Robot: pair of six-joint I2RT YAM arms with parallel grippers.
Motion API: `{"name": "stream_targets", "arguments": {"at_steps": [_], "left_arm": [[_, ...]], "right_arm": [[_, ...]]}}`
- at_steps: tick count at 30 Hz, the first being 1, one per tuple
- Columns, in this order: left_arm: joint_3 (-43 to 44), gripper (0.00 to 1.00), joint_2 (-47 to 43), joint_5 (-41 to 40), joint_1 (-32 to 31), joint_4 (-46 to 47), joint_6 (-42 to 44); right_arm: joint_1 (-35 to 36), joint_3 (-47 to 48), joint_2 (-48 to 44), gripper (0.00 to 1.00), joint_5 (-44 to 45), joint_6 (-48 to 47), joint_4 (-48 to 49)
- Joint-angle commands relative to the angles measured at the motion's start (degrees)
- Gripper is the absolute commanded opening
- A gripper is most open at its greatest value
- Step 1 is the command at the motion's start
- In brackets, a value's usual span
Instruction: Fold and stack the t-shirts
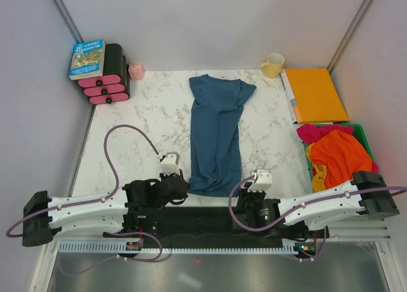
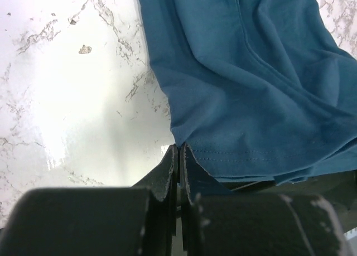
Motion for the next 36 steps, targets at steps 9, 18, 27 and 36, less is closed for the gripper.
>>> {"name": "stream_targets", "arguments": {"at_steps": [9,18,27,36], "left_arm": [[14.5,0.02,7.4,-11.1,-0.1,-1.7,11.1],[24.3,0.02,16.6,-12.1,5.2,4.6,23.2],[26.1,0.02,24.0,-4.0,18.3,11.6,28.2],[30.3,0.02,33.9,1.0,23.7,14.6,28.9]], "right_arm": [[-6.6,7.2,-5.0,0.0,10.4,-7.2,-9.0],[-21.2,9.3,-6.5,0.0,8.4,-39.3,13.2],[-41.2,10.2,4.0,0.0,-8.9,-62.4,37.7],[-48.8,15.5,14.8,0.0,-15.3,-68.5,44.0]]}}
